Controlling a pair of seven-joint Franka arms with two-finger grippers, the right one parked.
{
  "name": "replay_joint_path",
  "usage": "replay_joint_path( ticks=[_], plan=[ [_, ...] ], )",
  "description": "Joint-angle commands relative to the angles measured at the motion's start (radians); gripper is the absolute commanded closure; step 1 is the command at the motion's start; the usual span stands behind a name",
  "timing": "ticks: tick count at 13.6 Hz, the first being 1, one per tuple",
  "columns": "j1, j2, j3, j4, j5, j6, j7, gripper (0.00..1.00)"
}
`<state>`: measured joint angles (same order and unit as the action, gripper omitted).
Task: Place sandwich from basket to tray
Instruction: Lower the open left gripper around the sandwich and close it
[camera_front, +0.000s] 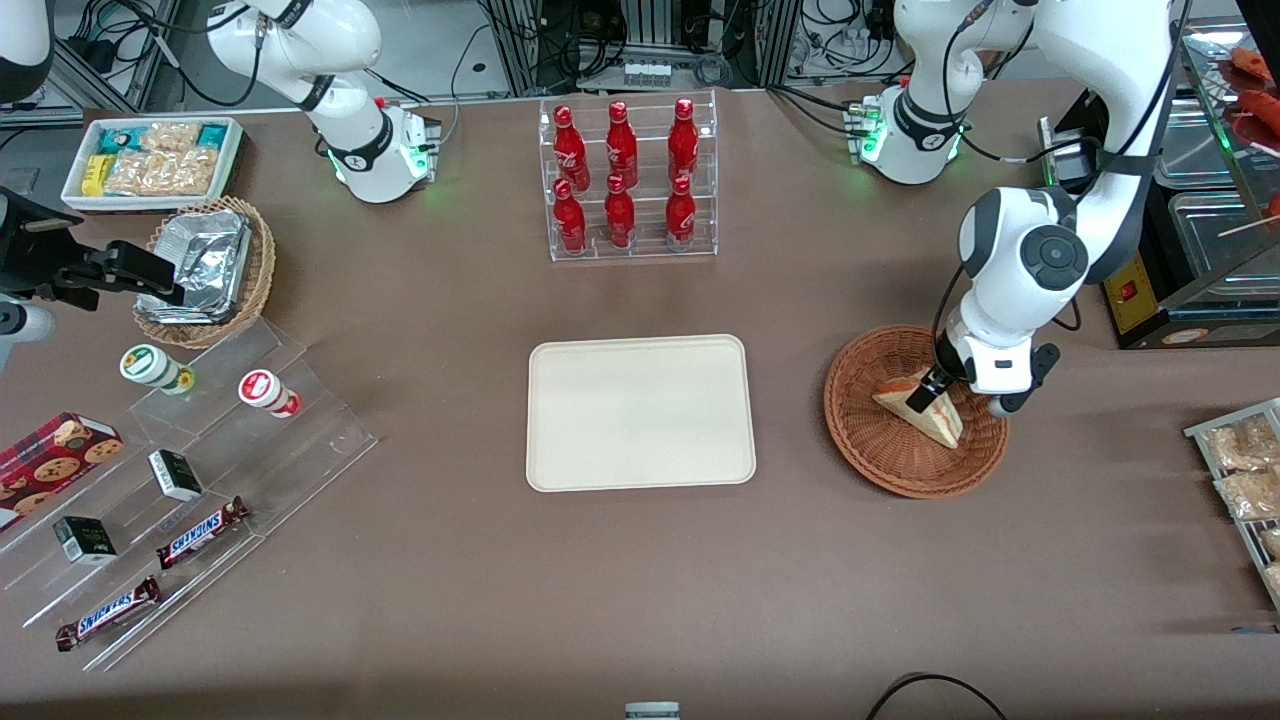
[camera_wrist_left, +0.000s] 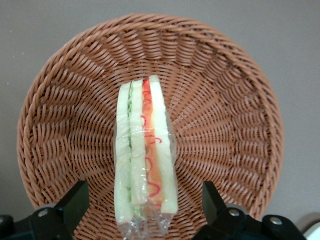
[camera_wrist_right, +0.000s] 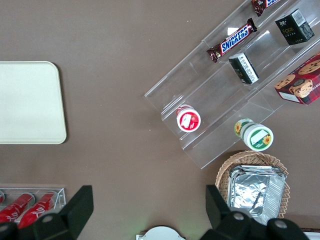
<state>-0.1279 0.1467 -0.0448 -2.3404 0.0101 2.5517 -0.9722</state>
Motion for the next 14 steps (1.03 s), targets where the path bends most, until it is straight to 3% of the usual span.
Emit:
replay_joint_path(
  ticks=[1, 3, 4, 5, 6, 9, 12, 14],
  plan=[
    [-0.002, 0.017, 0.000, -0.056, 0.001, 0.102, -0.023, 0.00],
    [-0.004, 0.046, 0.000, -0.057, 0.001, 0.124, -0.031, 0.01],
    [-0.004, 0.053, 0.000, -0.054, 0.001, 0.130, -0.036, 0.17],
    [-0.004, 0.051, 0.000, -0.048, 0.001, 0.127, -0.055, 0.64],
    [-0.004, 0.050, 0.000, -0.045, 0.001, 0.121, -0.060, 0.96],
    [-0.004, 0.009, 0.000, -0.022, 0.004, 0.076, -0.046, 1.00],
    [-0.004, -0.080, -0.030, 0.115, 0.014, -0.243, 0.012, 1.00],
    [-0.004, -0.078, -0.099, 0.301, 0.016, -0.455, 0.044, 1.00]
  ],
)
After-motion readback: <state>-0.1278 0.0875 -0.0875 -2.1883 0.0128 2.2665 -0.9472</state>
